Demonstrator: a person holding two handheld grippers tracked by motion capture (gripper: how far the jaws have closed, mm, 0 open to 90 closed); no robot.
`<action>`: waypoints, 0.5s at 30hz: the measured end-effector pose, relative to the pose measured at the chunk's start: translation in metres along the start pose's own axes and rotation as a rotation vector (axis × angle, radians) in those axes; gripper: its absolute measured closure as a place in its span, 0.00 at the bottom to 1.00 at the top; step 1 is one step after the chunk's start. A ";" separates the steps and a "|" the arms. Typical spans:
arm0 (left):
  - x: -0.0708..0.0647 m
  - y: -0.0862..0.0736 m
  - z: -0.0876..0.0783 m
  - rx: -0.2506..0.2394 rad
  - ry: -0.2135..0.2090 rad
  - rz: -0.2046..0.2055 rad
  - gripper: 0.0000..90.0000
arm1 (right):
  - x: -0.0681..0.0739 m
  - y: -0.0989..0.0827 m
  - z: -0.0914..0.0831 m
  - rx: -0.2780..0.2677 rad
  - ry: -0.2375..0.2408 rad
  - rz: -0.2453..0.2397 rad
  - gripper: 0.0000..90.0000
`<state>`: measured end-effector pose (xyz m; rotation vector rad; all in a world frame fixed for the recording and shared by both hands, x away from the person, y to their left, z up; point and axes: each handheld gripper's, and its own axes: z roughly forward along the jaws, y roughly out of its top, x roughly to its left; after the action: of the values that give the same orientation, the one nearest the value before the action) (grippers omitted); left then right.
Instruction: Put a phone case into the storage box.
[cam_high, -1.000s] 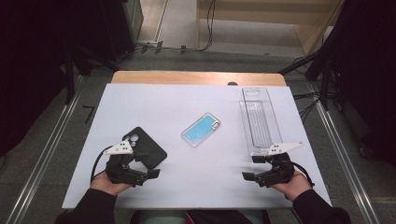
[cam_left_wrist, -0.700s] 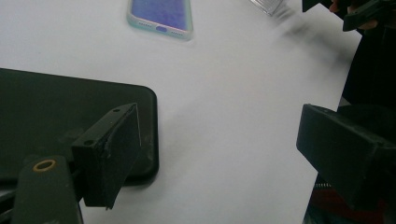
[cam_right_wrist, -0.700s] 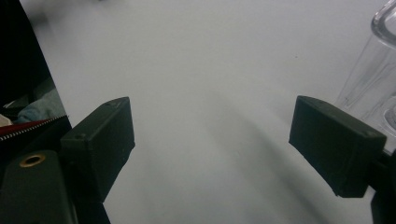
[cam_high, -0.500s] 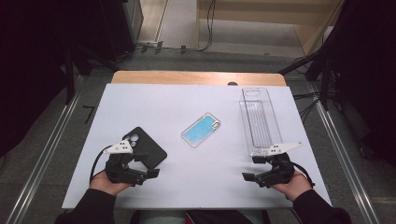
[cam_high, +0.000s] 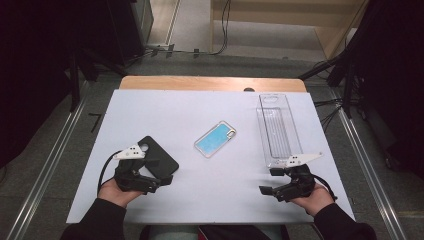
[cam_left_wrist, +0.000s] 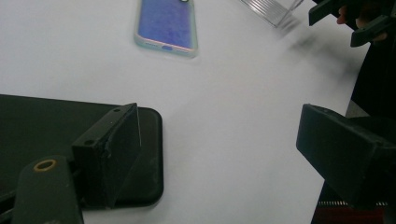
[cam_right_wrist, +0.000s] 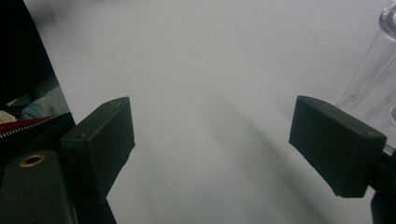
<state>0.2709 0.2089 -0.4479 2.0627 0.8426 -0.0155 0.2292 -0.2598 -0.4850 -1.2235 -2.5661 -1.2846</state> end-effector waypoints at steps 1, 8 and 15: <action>0.000 0.002 0.001 0.008 -0.005 0.003 0.16 | 0.000 0.000 0.000 0.000 0.001 -0.001 0.14; -0.001 0.018 0.009 0.017 -0.011 0.034 0.16 | 0.001 0.000 0.000 0.005 0.005 -0.002 0.14; -0.005 0.032 0.022 0.037 -0.036 0.064 0.16 | 0.001 0.000 0.000 0.004 0.011 -0.004 0.14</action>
<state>0.2914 0.1776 -0.4357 2.1167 0.7595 -0.0329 0.2283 -0.2586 -0.4849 -1.2078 -2.5632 -1.2825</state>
